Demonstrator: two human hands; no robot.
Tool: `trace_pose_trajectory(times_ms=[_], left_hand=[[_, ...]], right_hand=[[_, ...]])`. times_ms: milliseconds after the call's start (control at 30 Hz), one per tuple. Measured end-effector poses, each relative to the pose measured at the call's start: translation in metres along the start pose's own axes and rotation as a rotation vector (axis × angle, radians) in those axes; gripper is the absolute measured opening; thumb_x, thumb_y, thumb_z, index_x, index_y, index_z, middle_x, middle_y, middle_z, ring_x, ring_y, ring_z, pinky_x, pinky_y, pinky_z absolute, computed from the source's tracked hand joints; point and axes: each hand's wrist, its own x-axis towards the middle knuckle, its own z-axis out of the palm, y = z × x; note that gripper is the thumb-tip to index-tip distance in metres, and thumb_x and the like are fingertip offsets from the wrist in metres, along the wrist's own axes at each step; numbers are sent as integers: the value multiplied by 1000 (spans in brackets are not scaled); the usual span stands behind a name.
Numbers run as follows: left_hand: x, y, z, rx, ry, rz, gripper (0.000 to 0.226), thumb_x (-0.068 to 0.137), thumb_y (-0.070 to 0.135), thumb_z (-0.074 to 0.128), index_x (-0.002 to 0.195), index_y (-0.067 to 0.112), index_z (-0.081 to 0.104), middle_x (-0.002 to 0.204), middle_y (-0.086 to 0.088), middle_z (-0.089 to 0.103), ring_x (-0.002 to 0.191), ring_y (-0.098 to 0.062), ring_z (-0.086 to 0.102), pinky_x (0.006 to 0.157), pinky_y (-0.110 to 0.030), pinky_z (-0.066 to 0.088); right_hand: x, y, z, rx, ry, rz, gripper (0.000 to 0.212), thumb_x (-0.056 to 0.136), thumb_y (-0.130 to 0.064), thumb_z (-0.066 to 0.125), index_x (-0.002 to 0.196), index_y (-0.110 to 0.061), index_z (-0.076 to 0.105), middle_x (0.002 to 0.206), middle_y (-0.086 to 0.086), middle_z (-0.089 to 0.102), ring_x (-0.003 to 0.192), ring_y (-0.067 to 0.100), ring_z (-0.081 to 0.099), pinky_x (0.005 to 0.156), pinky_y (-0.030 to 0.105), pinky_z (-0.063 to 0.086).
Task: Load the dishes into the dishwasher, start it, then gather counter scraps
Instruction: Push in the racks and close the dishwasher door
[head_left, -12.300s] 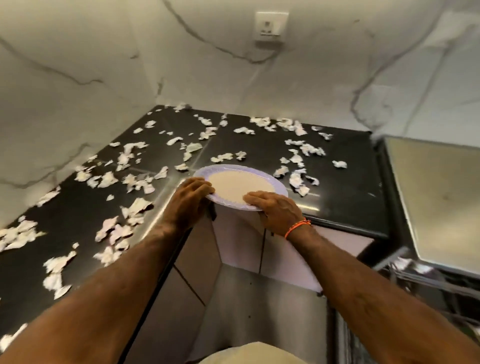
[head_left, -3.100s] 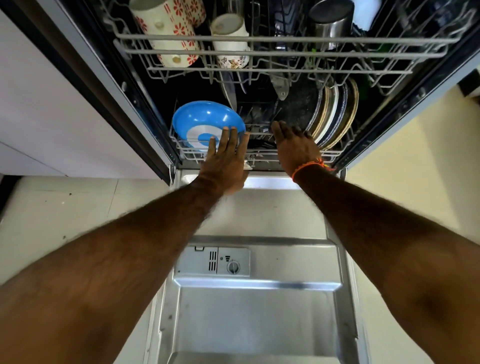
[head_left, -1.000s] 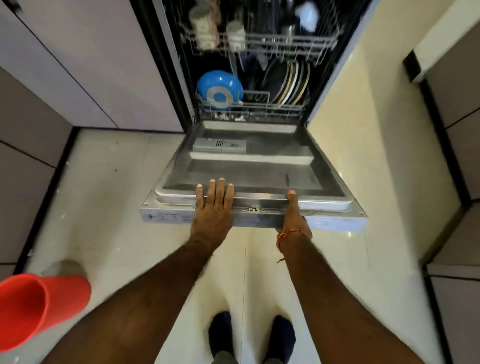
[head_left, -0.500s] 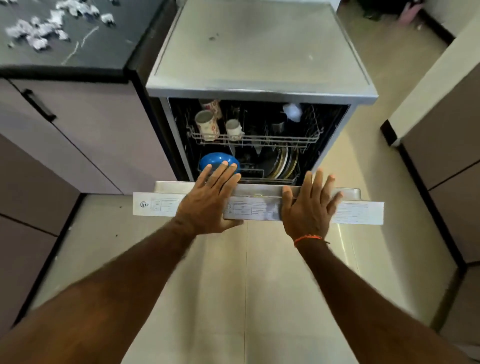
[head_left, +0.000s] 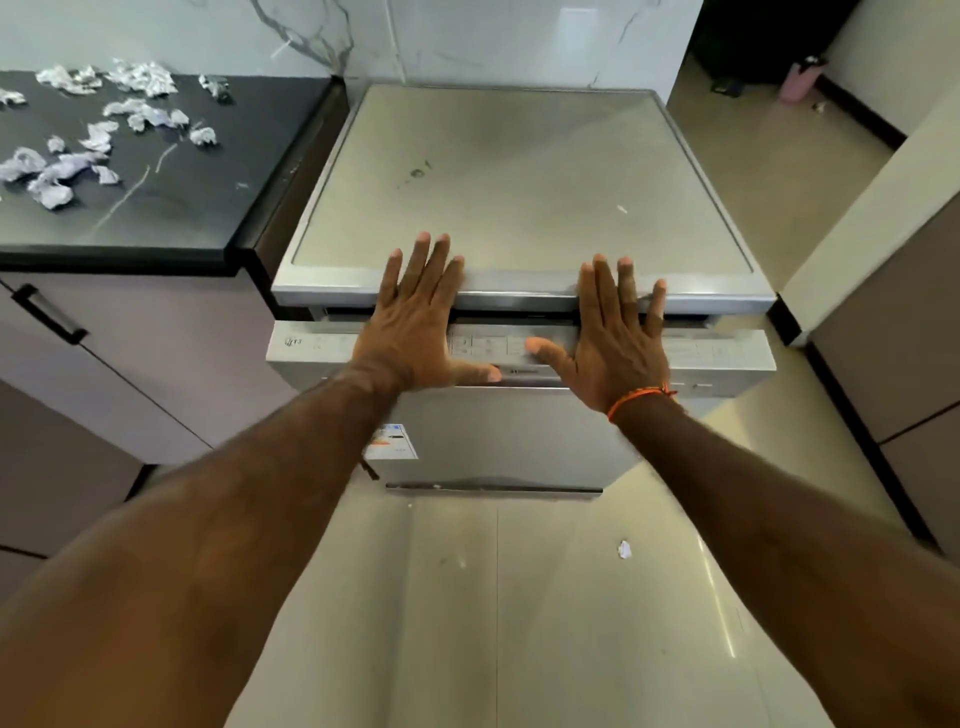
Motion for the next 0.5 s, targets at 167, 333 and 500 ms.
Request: trace_pose_trajectory(times_ms=[167,333,500], left_hand=[[12,-1,4,-158,108,-59,109,75,76,68,156,12,35,164,-7,31,153,-23,24,126,-41,13],[23,-5,-6,-160,31,-32,88,86,52,73,155,11,36,163,-10,33,152,-25,28,127,-39,16],[28,5,-9,-94,39,-48,71,88,42,72,145,6,49,154,-17,46,144,-34,41,123,-44,25]], right_hand=[[18,12,-1,77,33,-60,94,85,-80,46,147,-10,39,148,12,41,142,36,33,120,55,19],[25,16,-8,91,66,-96,73,80,-56,68,136,-13,48,134,8,50,125,33,46,113,47,33],[36,11,-15,54,89,-89,56,78,-50,71,116,-13,54,113,9,55,104,31,52,94,44,44]])
